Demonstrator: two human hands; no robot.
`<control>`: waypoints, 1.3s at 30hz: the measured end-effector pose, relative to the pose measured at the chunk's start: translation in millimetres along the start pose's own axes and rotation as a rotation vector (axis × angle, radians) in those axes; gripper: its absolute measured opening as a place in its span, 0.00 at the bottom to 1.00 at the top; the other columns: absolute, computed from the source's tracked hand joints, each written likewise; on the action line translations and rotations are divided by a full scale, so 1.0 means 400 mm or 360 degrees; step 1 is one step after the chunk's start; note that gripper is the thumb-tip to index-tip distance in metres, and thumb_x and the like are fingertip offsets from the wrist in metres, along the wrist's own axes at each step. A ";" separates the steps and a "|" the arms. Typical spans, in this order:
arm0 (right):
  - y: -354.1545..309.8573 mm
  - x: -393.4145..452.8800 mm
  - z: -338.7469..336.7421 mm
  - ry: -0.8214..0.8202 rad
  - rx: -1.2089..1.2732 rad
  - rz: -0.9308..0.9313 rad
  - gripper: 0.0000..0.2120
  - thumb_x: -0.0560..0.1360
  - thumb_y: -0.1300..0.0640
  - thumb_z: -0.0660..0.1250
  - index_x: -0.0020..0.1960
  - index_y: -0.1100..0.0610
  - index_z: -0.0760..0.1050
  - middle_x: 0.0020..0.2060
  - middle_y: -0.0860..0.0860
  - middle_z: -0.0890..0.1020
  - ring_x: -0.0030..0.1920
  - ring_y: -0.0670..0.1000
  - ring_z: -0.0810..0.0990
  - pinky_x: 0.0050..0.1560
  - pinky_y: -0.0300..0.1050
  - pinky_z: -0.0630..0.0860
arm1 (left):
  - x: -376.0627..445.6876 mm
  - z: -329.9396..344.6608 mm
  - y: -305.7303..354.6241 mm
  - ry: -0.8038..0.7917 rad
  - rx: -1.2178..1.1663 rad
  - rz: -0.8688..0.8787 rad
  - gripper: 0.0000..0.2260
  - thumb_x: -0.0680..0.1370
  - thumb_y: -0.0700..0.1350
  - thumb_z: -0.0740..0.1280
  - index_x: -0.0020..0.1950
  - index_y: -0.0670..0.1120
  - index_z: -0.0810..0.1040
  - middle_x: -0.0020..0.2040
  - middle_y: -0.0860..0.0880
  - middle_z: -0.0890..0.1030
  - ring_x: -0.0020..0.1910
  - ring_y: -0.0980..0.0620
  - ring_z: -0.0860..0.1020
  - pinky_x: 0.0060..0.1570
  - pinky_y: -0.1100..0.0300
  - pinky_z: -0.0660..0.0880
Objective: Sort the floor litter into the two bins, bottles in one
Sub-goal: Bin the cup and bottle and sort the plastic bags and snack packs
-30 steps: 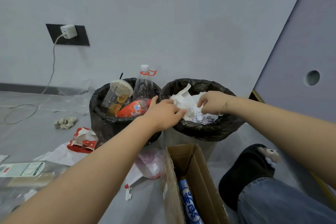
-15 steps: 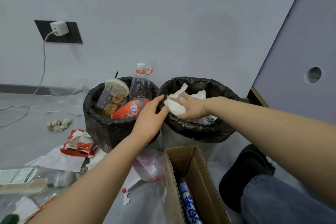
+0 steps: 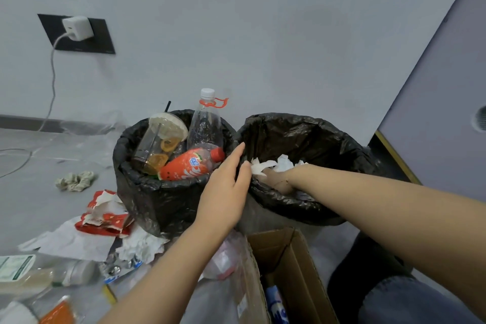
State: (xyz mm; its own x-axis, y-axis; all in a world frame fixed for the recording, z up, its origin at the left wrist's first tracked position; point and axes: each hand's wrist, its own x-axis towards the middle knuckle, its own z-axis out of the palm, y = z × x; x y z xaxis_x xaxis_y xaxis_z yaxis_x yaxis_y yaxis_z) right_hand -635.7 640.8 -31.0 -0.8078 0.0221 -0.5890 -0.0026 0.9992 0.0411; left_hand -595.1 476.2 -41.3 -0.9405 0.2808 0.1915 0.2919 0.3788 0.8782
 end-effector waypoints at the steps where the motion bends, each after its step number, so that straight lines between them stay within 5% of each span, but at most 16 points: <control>1: 0.009 -0.011 -0.001 0.0020 0.0032 -0.0118 0.32 0.80 0.59 0.56 0.78 0.49 0.44 0.74 0.58 0.57 0.70 0.63 0.64 0.67 0.58 0.66 | -0.003 0.000 0.002 -0.0007 -0.0009 0.0002 0.21 0.83 0.53 0.54 0.76 0.58 0.59 0.75 0.57 0.64 0.72 0.60 0.61 0.64 0.66 0.59; 3: 0.034 -0.034 -0.008 0.0130 -0.0003 -0.0283 0.34 0.78 0.52 0.57 0.77 0.40 0.42 0.75 0.53 0.55 0.71 0.60 0.63 0.66 0.60 0.67 | -0.003 0.000 0.006 -0.0032 -0.0041 -0.0012 0.21 0.83 0.53 0.54 0.77 0.57 0.58 0.75 0.57 0.63 0.73 0.60 0.61 0.65 0.66 0.58; 7: 0.091 -0.118 -0.006 0.0555 -0.0047 -0.0336 0.30 0.78 0.39 0.56 0.77 0.45 0.54 0.75 0.46 0.60 0.74 0.51 0.60 0.69 0.53 0.66 | 0.001 -0.010 0.014 -0.0098 -0.0128 -0.0082 0.22 0.83 0.53 0.55 0.77 0.56 0.59 0.75 0.56 0.63 0.73 0.58 0.61 0.68 0.63 0.58; 11: 0.093 -0.192 -0.007 0.0829 -0.0035 -0.0396 0.25 0.79 0.42 0.57 0.74 0.46 0.61 0.72 0.45 0.66 0.71 0.48 0.64 0.68 0.49 0.67 | -0.032 -0.051 0.014 0.0035 -0.0196 -0.0102 0.21 0.81 0.52 0.60 0.74 0.54 0.65 0.69 0.56 0.71 0.67 0.59 0.70 0.68 0.58 0.66; 15: -0.049 -0.251 -0.035 0.1095 0.0937 -0.0489 0.17 0.78 0.54 0.63 0.66 0.52 0.73 0.58 0.48 0.78 0.56 0.47 0.76 0.58 0.41 0.71 | -0.139 -0.144 -0.015 0.0260 -0.0241 -0.0255 0.12 0.80 0.43 0.63 0.64 0.51 0.75 0.57 0.57 0.78 0.54 0.61 0.76 0.56 0.58 0.74; 18: -0.179 -0.286 -0.034 0.0947 0.1204 -0.0682 0.10 0.75 0.57 0.66 0.56 0.53 0.79 0.47 0.46 0.81 0.46 0.43 0.77 0.51 0.36 0.72 | -0.225 -0.206 -0.088 0.0349 -0.0220 -0.0427 0.11 0.78 0.37 0.64 0.57 0.48 0.78 0.53 0.54 0.81 0.52 0.58 0.78 0.52 0.59 0.76; 22: -0.283 -0.272 0.037 0.0502 0.0779 -0.0758 0.11 0.75 0.56 0.65 0.56 0.54 0.80 0.48 0.46 0.81 0.48 0.44 0.77 0.50 0.36 0.72 | -0.308 -0.230 -0.189 0.0355 -0.0051 -0.0640 0.10 0.76 0.34 0.65 0.53 0.47 0.78 0.50 0.51 0.81 0.46 0.57 0.79 0.42 0.65 0.75; 26: -0.323 -0.195 0.120 0.0171 0.0176 -0.0601 0.15 0.76 0.55 0.62 0.60 0.57 0.77 0.55 0.52 0.81 0.55 0.52 0.78 0.54 0.45 0.76 | -0.358 -0.188 -0.302 0.0096 0.0341 -0.0625 0.12 0.73 0.38 0.69 0.53 0.51 0.78 0.53 0.53 0.79 0.52 0.54 0.77 0.48 0.62 0.71; 34: -0.319 -0.107 0.184 0.0102 -0.0413 -0.0429 0.16 0.75 0.52 0.59 0.60 0.52 0.75 0.54 0.53 0.80 0.53 0.56 0.79 0.52 0.48 0.78 | -0.352 -0.052 -0.422 -0.0140 0.1001 -0.0134 0.26 0.73 0.49 0.66 0.71 0.52 0.67 0.70 0.52 0.67 0.69 0.50 0.64 0.64 0.57 0.59; 37: -0.316 -0.100 0.196 0.0166 -0.0441 -0.0428 0.15 0.74 0.51 0.59 0.59 0.50 0.76 0.52 0.51 0.81 0.51 0.55 0.79 0.50 0.48 0.79 | -0.335 -0.037 -0.448 -0.0055 0.1008 -0.0115 0.24 0.72 0.46 0.68 0.68 0.50 0.72 0.65 0.50 0.73 0.64 0.47 0.70 0.58 0.58 0.60; 39: -0.314 -0.096 0.201 0.0211 -0.0425 -0.0444 0.15 0.74 0.50 0.60 0.58 0.50 0.76 0.53 0.51 0.81 0.51 0.55 0.79 0.49 0.48 0.78 | -0.337 -0.039 -0.468 0.0067 0.0914 -0.0088 0.16 0.69 0.42 0.69 0.56 0.47 0.79 0.53 0.48 0.80 0.53 0.43 0.77 0.50 0.55 0.65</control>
State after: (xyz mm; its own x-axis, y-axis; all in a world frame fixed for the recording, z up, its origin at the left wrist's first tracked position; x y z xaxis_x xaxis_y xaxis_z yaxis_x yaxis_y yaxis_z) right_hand -557.1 517.1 -78.5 -0.8234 -0.2704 -0.4989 -0.3712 0.9216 0.1131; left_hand -525.5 353.6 -224.5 -0.9596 0.2164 0.1797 0.2791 0.8129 0.5112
